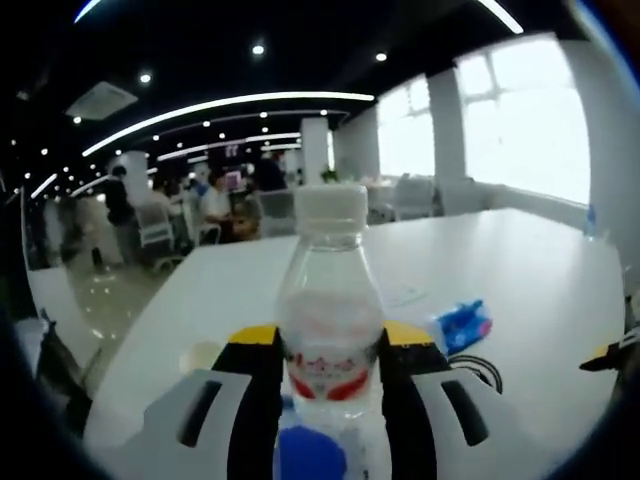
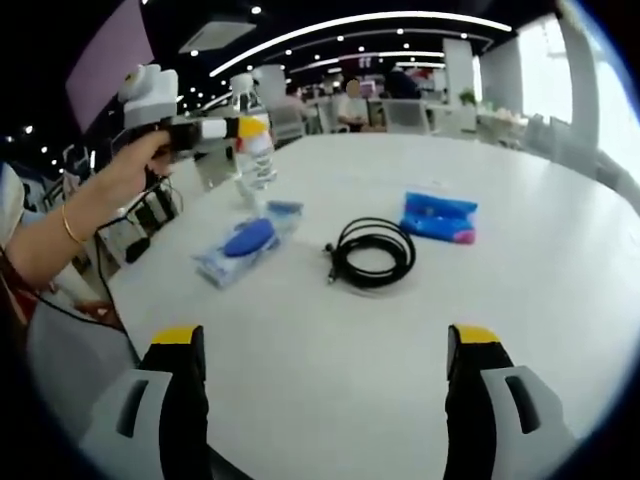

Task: Arrange the tabletop items into an orderly group along one side of the table until the central work area is clear of visible clutter.

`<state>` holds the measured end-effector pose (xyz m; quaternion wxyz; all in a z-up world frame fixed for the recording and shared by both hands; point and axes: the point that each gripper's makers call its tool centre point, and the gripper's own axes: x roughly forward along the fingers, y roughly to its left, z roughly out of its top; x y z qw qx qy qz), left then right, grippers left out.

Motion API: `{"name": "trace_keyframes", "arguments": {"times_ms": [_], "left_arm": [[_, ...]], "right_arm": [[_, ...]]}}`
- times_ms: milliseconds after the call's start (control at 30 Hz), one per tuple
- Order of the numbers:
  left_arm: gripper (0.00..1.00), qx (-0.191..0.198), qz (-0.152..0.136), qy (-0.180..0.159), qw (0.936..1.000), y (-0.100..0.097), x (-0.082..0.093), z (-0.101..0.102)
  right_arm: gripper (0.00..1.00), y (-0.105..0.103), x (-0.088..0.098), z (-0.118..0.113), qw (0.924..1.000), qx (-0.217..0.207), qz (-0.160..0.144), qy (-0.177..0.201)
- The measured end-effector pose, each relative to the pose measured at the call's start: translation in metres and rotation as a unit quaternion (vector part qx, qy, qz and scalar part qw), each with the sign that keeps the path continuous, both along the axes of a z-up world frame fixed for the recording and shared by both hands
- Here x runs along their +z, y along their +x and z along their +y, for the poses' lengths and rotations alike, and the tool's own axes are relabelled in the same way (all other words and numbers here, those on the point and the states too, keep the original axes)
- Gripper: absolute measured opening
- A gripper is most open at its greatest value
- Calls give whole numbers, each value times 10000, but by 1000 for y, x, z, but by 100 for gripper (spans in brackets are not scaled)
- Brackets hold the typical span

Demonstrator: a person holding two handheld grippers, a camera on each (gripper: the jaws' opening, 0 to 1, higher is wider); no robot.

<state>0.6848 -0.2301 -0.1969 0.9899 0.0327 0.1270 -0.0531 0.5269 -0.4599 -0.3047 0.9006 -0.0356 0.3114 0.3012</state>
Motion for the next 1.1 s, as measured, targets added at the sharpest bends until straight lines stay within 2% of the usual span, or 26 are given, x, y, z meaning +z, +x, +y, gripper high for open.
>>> {"name": "trace_keyframes", "arguments": {"times_ms": [300,567,1100], "left_arm": [[35,214,-54,-122,9997,-1,10,27],[35,406,-132,-42,9991,0,20,56],[35,769,-105,-25,9970,5,18,115]], "right_arm": [[99,0,-1,1,10000,32,15,-22],[99,-1,-2,0,10000,32,30,-38],[99,-3,-6,2,9998,87,107,-113]]}}
